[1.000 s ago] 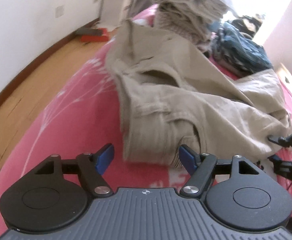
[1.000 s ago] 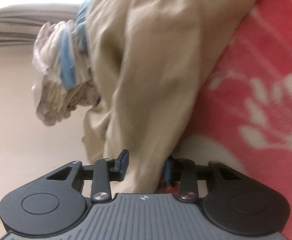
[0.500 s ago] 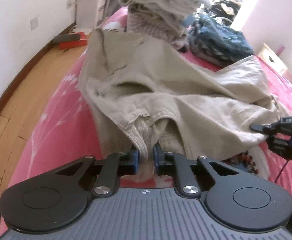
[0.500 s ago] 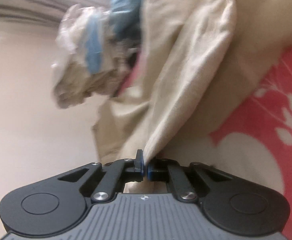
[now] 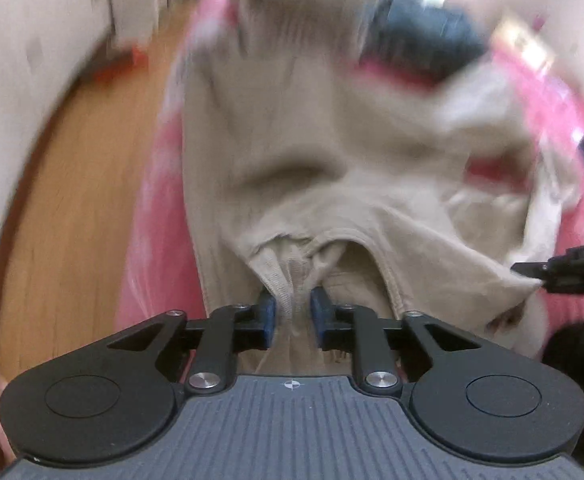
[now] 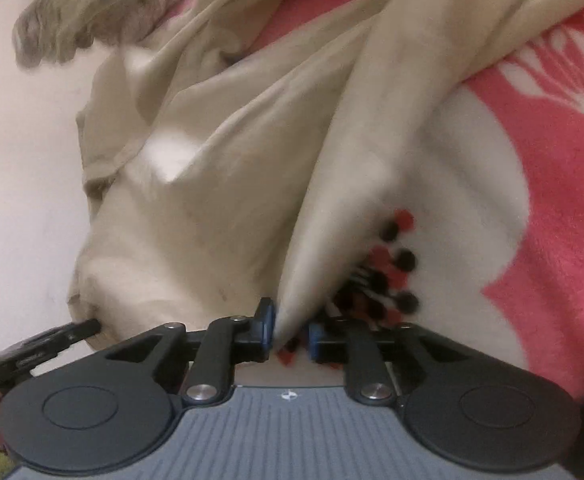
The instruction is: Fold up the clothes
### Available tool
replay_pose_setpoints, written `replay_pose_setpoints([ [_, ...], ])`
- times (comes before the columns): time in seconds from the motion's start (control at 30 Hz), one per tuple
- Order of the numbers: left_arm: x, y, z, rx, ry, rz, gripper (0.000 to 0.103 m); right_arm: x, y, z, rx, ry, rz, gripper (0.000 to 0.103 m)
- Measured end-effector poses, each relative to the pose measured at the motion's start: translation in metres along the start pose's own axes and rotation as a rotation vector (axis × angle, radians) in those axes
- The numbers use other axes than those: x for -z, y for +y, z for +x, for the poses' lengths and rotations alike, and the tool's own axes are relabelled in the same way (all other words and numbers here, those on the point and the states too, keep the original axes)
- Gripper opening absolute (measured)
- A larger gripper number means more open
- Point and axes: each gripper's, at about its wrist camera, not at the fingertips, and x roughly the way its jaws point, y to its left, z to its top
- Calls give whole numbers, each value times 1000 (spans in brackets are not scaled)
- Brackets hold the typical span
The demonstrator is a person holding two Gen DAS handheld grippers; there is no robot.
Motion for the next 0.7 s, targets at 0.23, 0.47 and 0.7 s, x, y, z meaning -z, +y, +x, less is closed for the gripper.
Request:
replay_pose_setpoints([
  [0.23, 39, 7, 18, -62, 7, -140, 57, 3, 62, -59, 194, -41, -515, 41],
  [0.47, 78, 24, 16, 29, -41, -416, 59, 3, 124, -59, 94, -160, -965, 41],
  [0.7, 110, 32, 23, 117, -124, -677, 62, 21, 156, 1, 76, -59, -1170, 39],
])
